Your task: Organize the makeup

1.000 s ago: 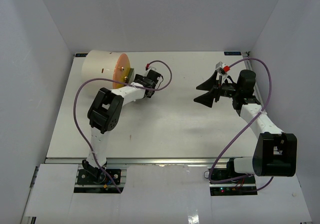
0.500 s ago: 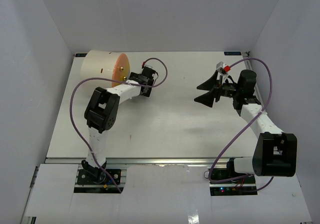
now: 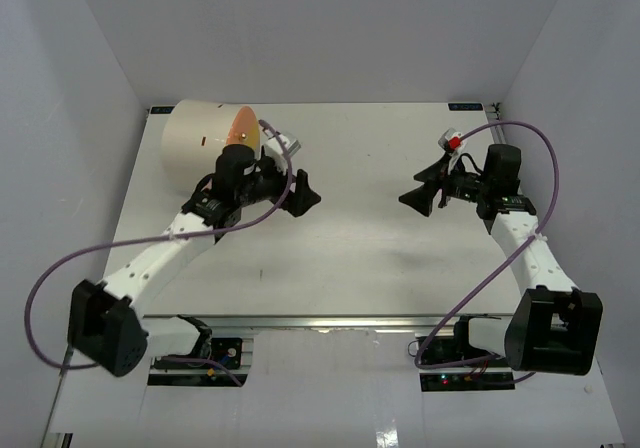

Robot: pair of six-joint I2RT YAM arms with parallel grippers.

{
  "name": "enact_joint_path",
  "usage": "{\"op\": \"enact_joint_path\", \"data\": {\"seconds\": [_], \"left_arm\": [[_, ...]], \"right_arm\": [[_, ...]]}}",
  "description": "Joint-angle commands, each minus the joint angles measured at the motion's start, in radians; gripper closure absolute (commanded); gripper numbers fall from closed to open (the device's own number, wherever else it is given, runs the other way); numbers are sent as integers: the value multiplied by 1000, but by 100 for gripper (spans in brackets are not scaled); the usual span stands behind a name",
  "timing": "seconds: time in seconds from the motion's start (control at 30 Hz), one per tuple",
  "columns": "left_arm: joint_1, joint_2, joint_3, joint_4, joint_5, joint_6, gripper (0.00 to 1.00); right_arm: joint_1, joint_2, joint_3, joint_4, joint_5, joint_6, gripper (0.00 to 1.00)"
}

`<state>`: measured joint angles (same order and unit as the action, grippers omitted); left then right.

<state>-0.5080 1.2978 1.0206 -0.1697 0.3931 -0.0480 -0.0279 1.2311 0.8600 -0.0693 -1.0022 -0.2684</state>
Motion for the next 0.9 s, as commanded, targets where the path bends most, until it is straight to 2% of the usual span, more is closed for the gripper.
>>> {"op": "enact_joint_path", "data": {"seconds": [0.0,0.1,0.27,0.37,0.63,0.87], "left_arm": [[21,-253,-158,111,156,-23,2],[28,-460,-256,125,96,-33,2],[31,-655,-337,104,-64,-29,2],[33,-711,-370,66,-128,-34,2],[33,-739,-376,50,-168,-27,2],[33,-735,-378,51,-178,-27,2]], "right_arm": [[-1,-90,25,-126,306,-72,10],[-3,-136,0,-125,407,-39,10],[-10,-270,-96,-72,475,-22,10],[-17,-325,-148,-39,450,-11,10],[-43,-349,-179,7,450,122,10],[-47,-341,-179,12,456,155,10]]}}
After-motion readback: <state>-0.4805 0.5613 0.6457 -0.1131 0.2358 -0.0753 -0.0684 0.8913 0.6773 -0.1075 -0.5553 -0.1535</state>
